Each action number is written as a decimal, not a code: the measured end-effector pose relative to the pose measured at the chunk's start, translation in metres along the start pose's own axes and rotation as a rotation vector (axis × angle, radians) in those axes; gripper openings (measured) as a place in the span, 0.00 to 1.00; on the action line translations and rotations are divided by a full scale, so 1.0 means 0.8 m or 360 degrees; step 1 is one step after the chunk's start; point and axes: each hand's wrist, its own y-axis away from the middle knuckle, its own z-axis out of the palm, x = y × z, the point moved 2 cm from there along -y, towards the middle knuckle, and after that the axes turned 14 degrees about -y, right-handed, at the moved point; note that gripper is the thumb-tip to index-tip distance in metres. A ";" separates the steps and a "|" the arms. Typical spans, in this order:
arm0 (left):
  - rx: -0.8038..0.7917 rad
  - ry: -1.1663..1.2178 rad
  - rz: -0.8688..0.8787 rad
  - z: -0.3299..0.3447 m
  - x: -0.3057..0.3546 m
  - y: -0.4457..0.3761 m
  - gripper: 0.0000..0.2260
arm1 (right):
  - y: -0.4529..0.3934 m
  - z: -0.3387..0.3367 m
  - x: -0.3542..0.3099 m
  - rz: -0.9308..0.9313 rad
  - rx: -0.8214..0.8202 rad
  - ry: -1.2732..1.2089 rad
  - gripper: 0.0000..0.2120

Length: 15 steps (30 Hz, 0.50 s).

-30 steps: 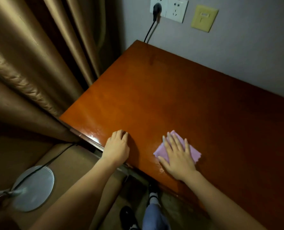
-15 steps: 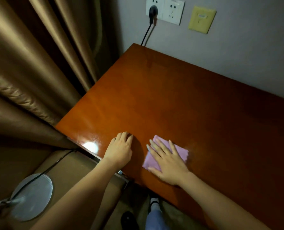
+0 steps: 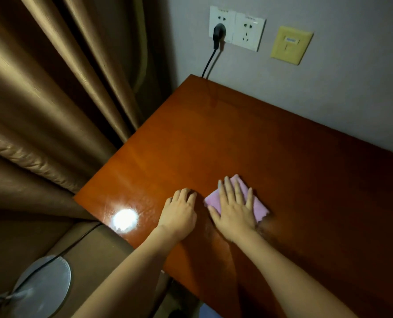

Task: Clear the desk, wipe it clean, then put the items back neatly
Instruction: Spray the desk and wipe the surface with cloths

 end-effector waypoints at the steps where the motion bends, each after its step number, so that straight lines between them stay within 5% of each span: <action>1: -0.0009 -0.0002 -0.0012 -0.001 0.000 -0.002 0.25 | 0.008 0.003 0.004 -0.0135 -0.0056 0.0039 0.34; 5: -0.0046 0.0022 -0.0009 -0.011 0.003 -0.018 0.25 | 0.028 -0.007 0.059 -0.0477 -0.0171 0.0199 0.34; 10: -0.0009 0.0102 -0.0012 -0.024 0.015 -0.038 0.24 | -0.014 -0.046 0.121 0.0059 0.0015 0.0205 0.38; 15: 0.0045 0.0078 -0.0020 -0.024 0.020 -0.048 0.24 | -0.085 -0.055 0.070 0.0377 0.0095 -0.0017 0.35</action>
